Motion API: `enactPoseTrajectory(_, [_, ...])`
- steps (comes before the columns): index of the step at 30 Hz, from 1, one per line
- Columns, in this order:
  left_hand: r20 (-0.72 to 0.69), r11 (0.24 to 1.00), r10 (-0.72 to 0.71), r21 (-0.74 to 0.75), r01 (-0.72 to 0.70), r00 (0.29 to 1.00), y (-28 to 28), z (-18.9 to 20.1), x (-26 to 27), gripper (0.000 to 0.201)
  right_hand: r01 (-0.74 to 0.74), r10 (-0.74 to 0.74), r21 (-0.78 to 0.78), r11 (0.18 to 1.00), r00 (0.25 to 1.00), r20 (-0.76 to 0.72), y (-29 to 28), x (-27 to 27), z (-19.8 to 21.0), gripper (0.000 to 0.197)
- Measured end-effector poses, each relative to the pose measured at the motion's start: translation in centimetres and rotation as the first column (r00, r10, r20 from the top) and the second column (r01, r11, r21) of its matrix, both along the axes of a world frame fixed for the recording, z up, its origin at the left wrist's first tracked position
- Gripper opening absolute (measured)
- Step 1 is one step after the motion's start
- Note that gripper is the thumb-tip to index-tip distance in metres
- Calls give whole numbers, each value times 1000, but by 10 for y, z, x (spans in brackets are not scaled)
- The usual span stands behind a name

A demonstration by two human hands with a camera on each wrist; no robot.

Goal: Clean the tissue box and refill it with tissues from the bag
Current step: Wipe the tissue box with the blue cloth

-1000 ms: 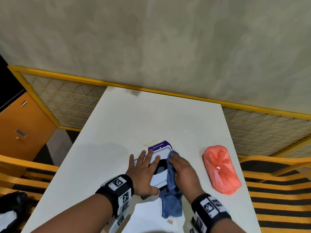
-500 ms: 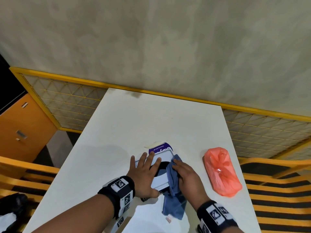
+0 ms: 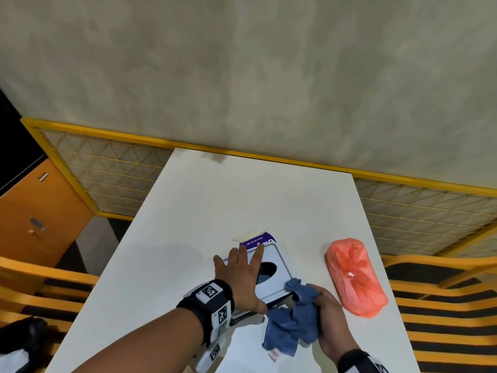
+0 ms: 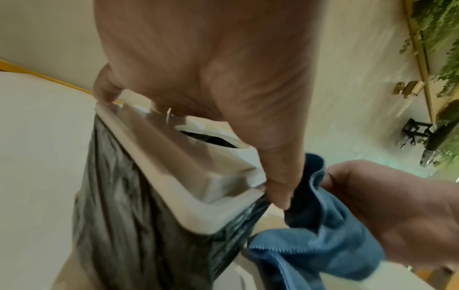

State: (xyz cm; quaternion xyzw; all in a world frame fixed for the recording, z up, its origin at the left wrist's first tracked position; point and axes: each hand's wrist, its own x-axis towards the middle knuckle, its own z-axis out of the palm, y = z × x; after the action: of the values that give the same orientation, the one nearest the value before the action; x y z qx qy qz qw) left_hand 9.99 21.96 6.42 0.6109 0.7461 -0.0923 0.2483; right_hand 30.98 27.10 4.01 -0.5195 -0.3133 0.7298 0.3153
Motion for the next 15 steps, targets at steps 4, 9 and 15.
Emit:
enactPoseTrajectory(4, [53,993,-25,114,19,998,-5,2,-6,134,-43,27,-181,983,996,-86,-2,19,-21,45])
enactPoseTrajectory(9, [342,968,-131,247,46,930,-26,4,-25,137,-52,21,-65,997,909,-417,-13,-1,-16,93])
enactPoseTrajectory(15, [482,966,-104,259,-28,870,-42,-9,-36,134,-282,284,35,959,954,-95,-11,5,31,35])
